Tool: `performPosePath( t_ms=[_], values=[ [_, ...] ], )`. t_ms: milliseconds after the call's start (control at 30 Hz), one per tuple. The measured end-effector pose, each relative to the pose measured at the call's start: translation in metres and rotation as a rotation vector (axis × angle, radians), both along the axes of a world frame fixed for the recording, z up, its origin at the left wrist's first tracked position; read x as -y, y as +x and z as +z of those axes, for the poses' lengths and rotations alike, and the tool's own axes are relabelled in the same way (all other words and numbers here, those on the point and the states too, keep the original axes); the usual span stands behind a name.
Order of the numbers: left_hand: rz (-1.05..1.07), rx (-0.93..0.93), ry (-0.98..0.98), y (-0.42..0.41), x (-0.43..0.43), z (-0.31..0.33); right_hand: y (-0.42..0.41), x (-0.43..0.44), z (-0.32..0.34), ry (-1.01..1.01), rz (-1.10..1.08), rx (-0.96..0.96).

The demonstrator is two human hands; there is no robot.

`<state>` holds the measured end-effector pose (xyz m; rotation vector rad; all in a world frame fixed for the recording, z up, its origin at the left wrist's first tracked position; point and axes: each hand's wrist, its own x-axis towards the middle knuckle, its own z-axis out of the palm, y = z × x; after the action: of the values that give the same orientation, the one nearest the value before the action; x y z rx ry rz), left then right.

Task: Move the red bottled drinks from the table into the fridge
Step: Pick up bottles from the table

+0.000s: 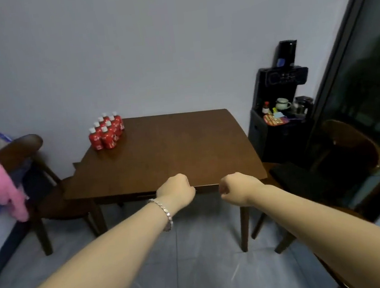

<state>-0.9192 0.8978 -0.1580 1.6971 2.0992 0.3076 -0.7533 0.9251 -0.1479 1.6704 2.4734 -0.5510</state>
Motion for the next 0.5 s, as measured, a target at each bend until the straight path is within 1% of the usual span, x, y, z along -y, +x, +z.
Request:
performPosePath(
  t_ms=[67,100,233,267,500],
  values=[
    [0.062,-0.005,0.005,-0.036,-0.039,0.007,-0.035,-0.056,0.004,-0.007,0.048,-0.016],
    [0.061,-0.006,0.008,-0.041,-0.044,0.008,-0.039,-0.061,0.007,-0.005,0.054,-0.017],
    [0.175,0.019,0.030,-0.115,-0.117,0.010,-0.115,-0.156,0.008,0.007,0.142,-0.022],
    [0.198,0.035,0.023,-0.119,-0.119,0.012,-0.119,-0.160,0.011,0.010,0.142,-0.015],
    [0.294,0.080,0.068,-0.255,-0.225,-0.020,-0.246,-0.269,-0.021,0.003,0.188,-0.037]
  ],
)
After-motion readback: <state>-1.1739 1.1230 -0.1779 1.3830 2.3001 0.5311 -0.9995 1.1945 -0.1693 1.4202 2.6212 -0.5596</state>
